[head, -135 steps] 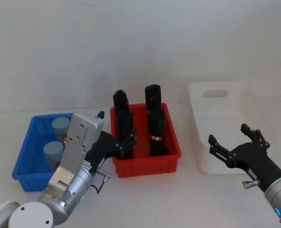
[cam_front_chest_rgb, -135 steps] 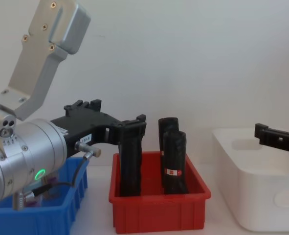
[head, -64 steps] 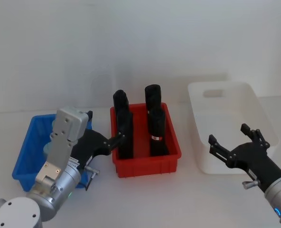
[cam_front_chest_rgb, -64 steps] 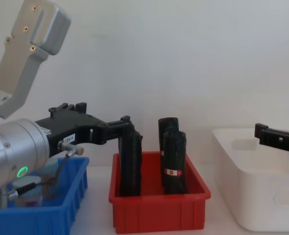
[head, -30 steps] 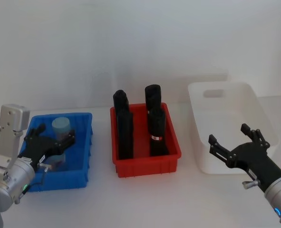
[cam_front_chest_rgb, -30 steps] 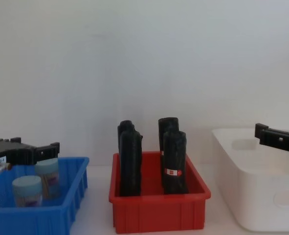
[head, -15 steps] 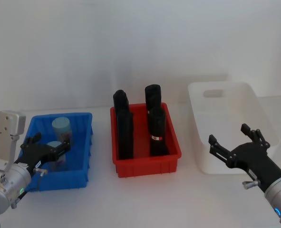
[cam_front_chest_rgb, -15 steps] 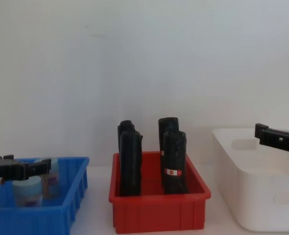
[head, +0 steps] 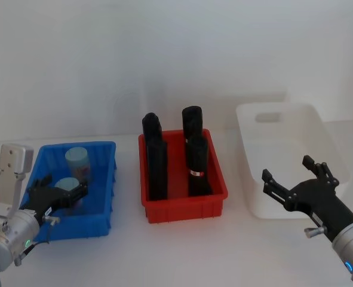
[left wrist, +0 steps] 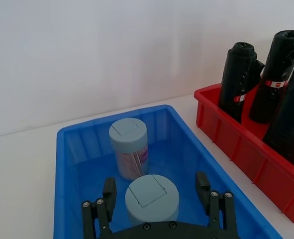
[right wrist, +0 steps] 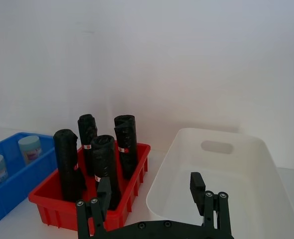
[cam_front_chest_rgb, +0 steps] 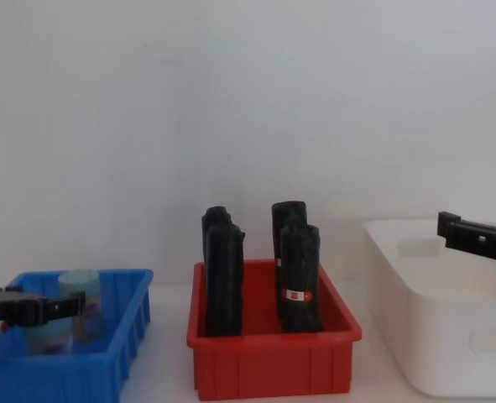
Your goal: Pick the cotton swabs from the blue box and place them into the white box.
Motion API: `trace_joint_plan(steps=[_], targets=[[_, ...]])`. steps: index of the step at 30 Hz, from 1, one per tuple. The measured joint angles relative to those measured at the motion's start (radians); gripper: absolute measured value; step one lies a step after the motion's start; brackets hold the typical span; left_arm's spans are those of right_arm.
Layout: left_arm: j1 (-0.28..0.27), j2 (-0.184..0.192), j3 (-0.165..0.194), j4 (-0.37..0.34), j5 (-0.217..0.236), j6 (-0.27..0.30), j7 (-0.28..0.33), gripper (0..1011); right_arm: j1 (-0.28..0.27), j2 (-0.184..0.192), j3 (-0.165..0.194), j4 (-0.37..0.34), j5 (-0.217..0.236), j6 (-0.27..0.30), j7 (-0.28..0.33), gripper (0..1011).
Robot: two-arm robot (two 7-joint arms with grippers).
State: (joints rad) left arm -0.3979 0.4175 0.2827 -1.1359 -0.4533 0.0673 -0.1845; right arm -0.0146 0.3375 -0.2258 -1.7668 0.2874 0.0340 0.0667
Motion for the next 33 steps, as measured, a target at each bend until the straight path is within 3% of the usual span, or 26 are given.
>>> trace_joint_plan(steps=[12, 19, 23, 33], targets=[[-0.020, -0.013, 0.002, 0.047, -0.001, 0.010, -0.013, 995, 0.000, 0.000, 0.000, 0.000, 0.000, 0.000, 0.000, 1002], [-0.031, -0.020, 0.003, 0.070, -0.001, 0.015, -0.018, 861, 0.000, 0.000, 0.000, 0.000, 0.000, 0.000, 0.000, 1002], [-0.035, -0.023, 0.003, 0.076, -0.001, 0.015, -0.018, 707, 0.000, 0.000, 0.000, 0.000, 0.000, 0.000, 0.000, 1002], [-0.032, -0.020, -0.001, 0.045, 0.011, 0.014, -0.010, 670, 0.000, 0.000, 0.000, 0.000, 0.000, 0.000, 0.000, 1002]])
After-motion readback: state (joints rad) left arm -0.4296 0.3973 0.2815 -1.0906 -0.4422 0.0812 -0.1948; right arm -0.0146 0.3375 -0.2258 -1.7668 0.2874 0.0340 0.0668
